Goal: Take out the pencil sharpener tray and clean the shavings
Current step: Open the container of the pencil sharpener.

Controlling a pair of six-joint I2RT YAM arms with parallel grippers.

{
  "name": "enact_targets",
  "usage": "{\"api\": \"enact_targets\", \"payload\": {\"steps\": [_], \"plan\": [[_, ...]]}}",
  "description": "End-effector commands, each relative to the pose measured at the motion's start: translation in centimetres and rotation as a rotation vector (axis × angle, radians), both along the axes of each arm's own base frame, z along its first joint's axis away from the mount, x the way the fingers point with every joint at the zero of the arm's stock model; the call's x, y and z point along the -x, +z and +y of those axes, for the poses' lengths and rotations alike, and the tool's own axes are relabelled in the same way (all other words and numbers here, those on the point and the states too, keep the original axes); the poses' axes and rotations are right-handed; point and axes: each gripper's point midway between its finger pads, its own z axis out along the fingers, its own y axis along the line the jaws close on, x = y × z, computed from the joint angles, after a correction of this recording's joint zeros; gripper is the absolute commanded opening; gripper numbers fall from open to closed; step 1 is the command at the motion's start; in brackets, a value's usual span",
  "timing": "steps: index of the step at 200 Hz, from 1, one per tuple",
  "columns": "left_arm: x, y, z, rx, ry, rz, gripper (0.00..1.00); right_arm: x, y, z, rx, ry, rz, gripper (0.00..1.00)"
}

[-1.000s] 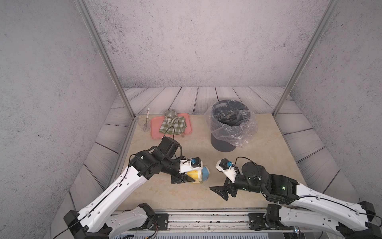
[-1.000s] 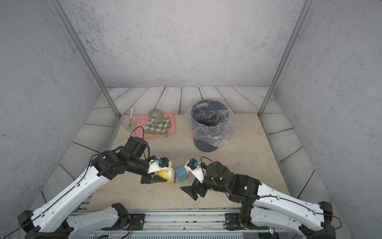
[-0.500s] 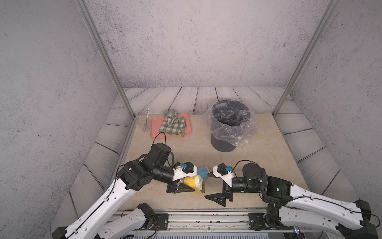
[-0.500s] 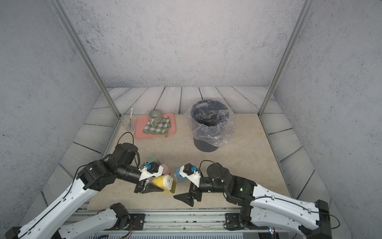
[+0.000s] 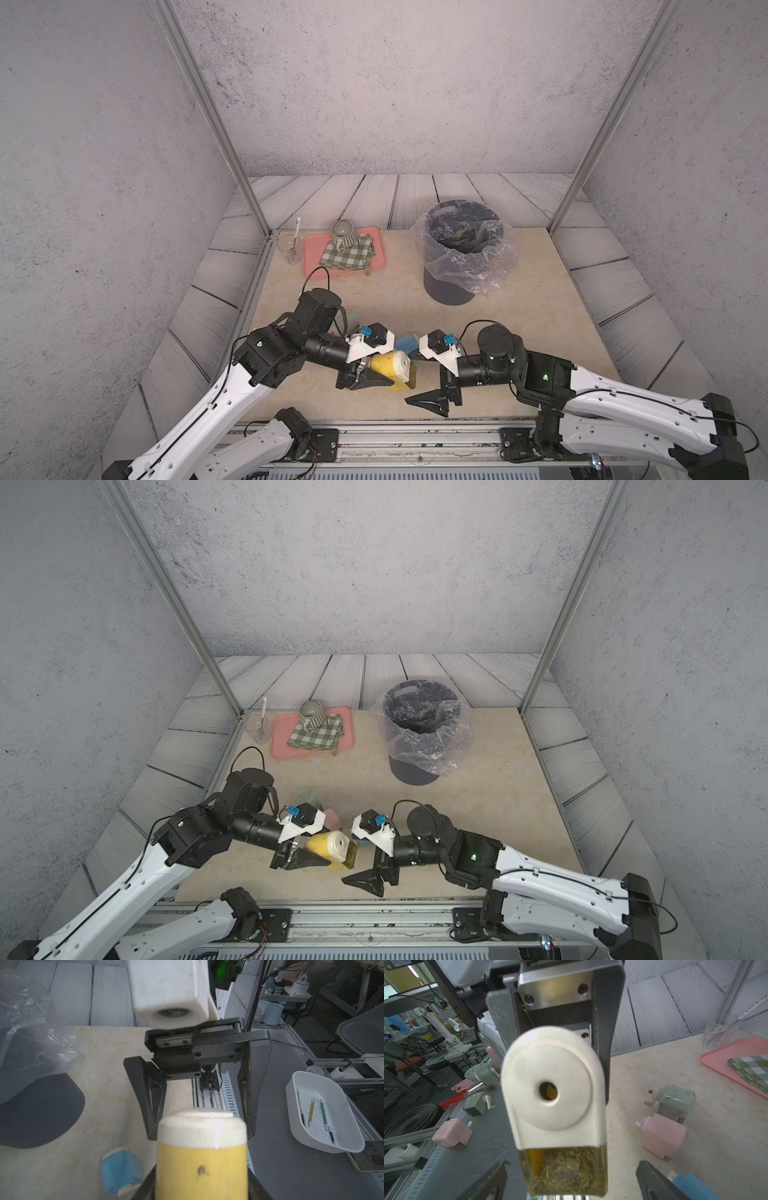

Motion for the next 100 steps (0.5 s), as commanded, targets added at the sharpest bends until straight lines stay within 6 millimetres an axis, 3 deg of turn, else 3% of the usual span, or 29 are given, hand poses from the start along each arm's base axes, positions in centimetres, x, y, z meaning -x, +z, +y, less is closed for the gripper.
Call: {"api": "enact_targets", "payload": {"steps": [1,100], "plan": [[0.34,0.85,-0.06,0.035,-0.021,-0.005,0.0,0.31,1.98,0.22,-0.053,0.018,-0.014,0.98],[0.33,0.42,-0.26,0.028,-0.036,0.008,0.0,-0.58,2.59,-0.67,-0.072,-0.052,-0.043,0.95]]}}
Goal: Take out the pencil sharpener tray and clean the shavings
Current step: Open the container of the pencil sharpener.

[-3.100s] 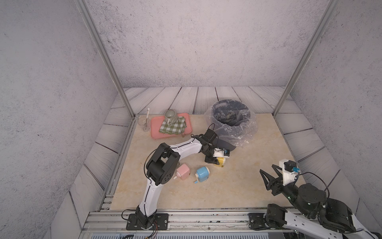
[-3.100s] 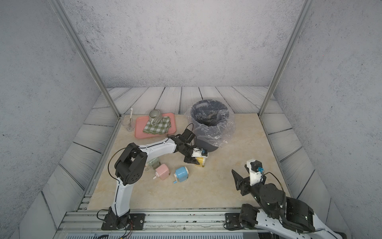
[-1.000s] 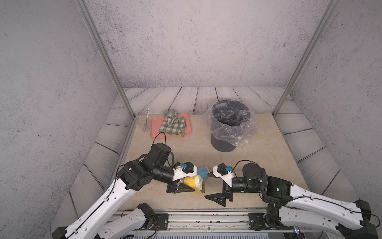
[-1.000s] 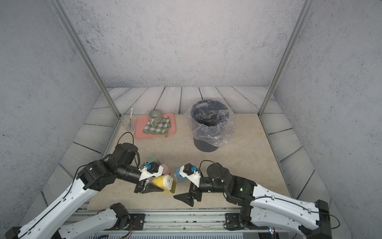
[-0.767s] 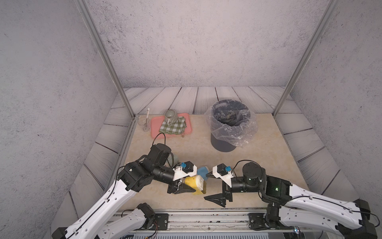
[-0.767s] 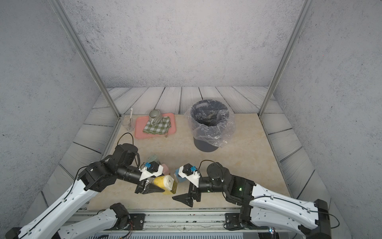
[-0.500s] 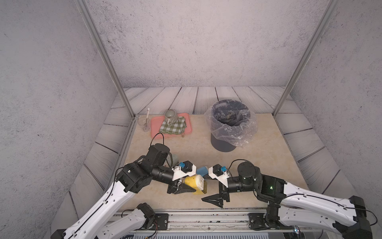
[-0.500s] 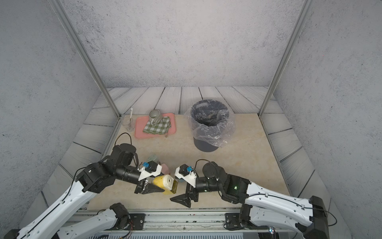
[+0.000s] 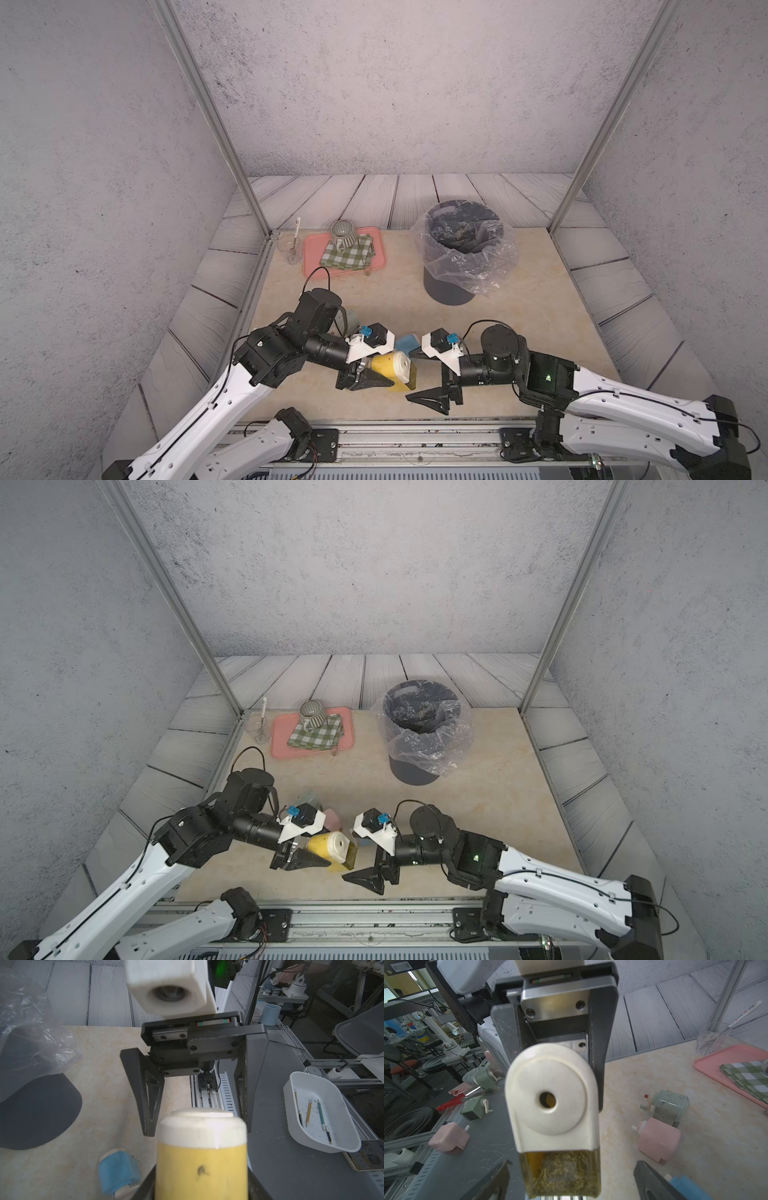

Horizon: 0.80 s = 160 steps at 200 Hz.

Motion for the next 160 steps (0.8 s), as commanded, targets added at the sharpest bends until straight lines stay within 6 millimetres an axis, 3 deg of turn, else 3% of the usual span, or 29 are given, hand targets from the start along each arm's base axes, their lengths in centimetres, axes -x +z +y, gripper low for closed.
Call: {"api": "enact_targets", "payload": {"steps": [1,160], "plan": [[0.28,0.51,-0.2,0.029,-0.031,0.0,0.0,-0.26,1.64,-0.36,-0.043,-0.027,-0.02,0.95],[0.55,0.79,0.0,0.046,-0.025,-0.005,0.0,0.02,1.5,0.08,-0.033,-0.008,0.018,0.85]]}}
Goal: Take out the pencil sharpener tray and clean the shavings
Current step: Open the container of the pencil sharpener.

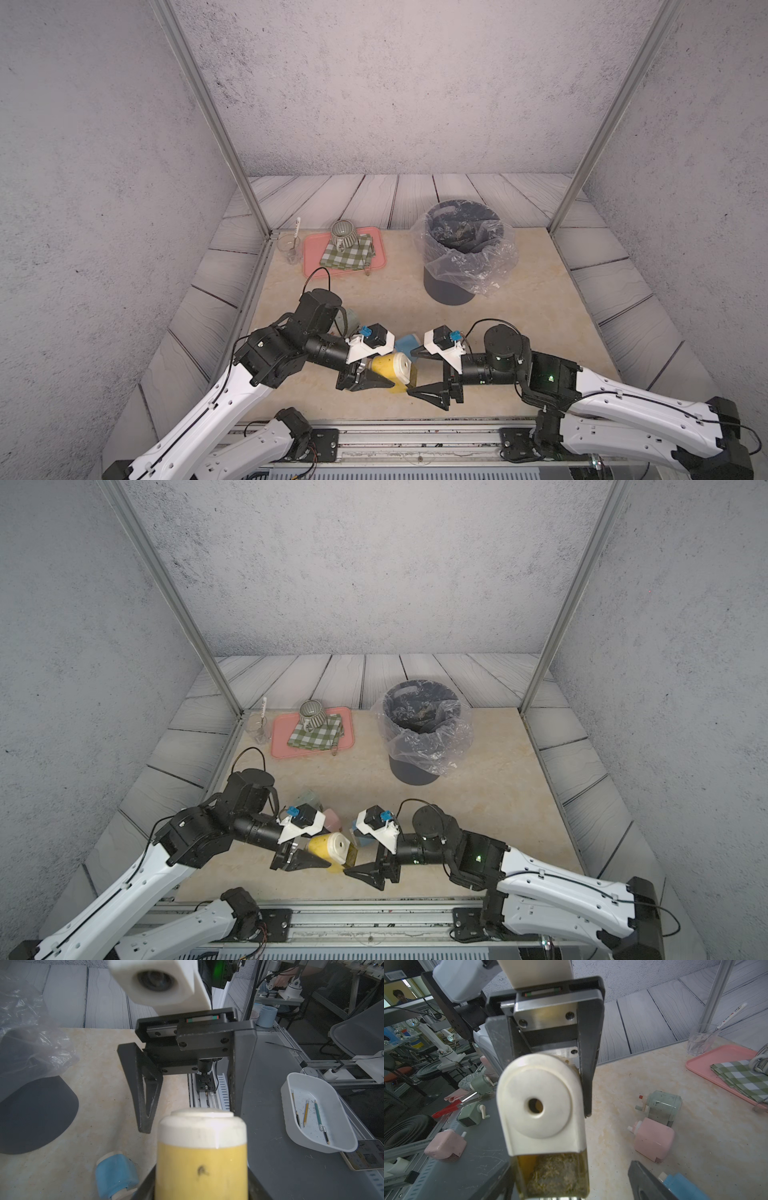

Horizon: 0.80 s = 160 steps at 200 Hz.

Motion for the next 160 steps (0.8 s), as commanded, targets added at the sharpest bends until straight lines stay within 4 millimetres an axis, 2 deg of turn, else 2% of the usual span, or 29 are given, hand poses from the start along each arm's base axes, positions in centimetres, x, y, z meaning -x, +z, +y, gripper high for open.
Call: {"api": "enact_targets", "payload": {"steps": [1,90,160], "plan": [[0.3,0.7,0.0,0.031,-0.013,-0.007,0.0,0.3,1.2,0.2,-0.026,0.019,0.004,0.85],[0.4,0.5,0.1,0.024,-0.018,0.004,0.0,1.0,2.7,-0.1,-0.056,0.047,0.0,0.72],[0.3,0.7,0.2,0.024,-0.008,-0.021,0.0,1.1,1.8,-0.1,-0.033,0.055,0.025,0.72]]}}
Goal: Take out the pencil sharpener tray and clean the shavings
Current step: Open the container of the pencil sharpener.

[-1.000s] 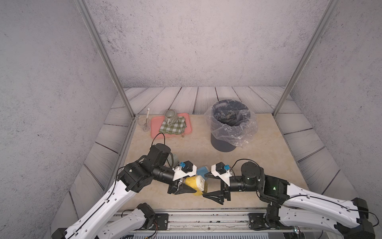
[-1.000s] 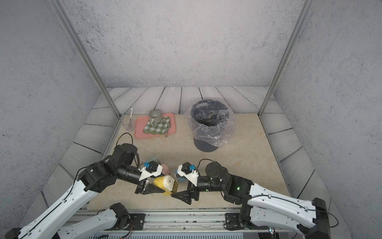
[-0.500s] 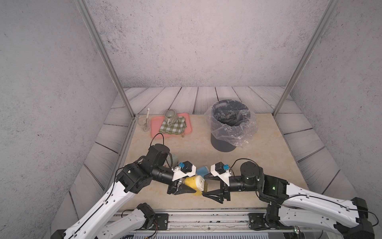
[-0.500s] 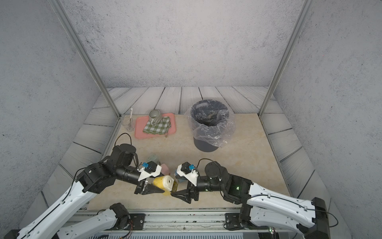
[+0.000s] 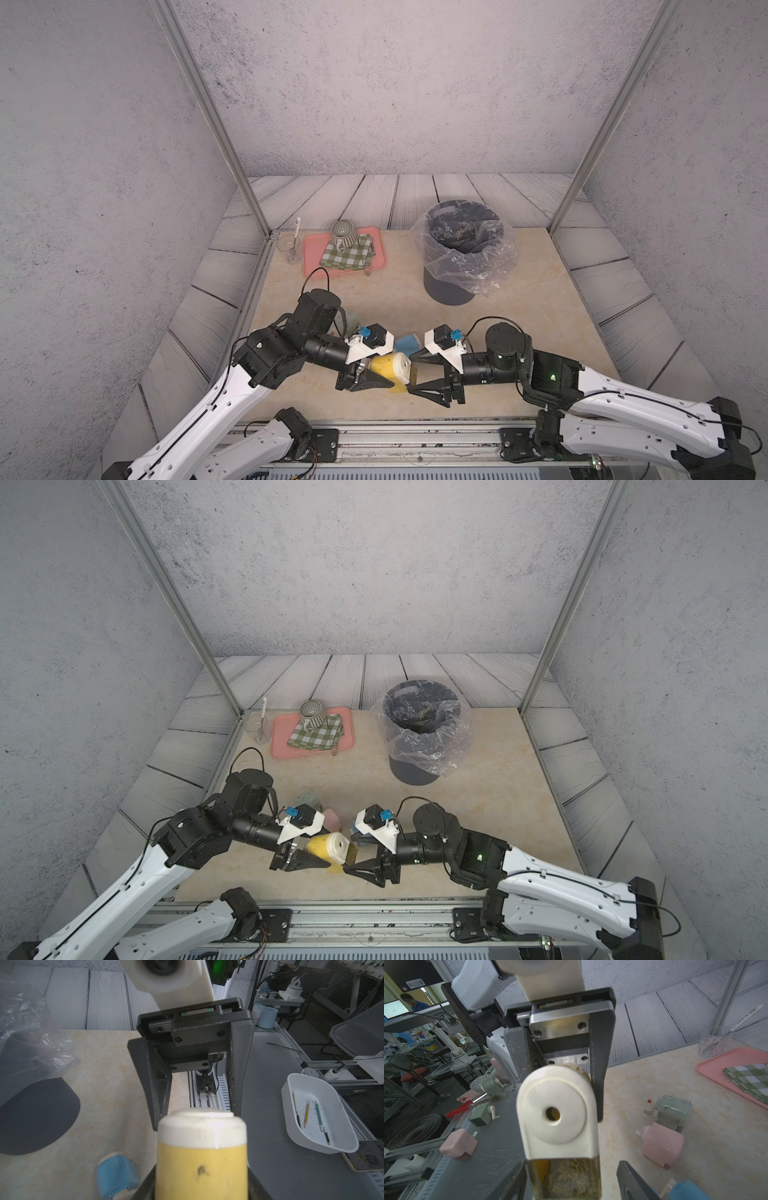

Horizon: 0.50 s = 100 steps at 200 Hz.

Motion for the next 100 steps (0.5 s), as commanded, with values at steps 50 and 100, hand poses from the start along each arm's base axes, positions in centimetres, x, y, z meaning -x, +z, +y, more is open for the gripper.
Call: {"api": "enact_targets", "payload": {"steps": [50,100], "plan": [[0.38,0.85,0.18,0.026,-0.012,-0.012,0.0,0.47,0.71,-0.11,-0.002,0.021,0.007,0.71],[0.32,1.14,0.15,0.033,-0.01,-0.019,0.0,0.49,0.43,0.25,0.008,0.03,0.02,0.66]]}}
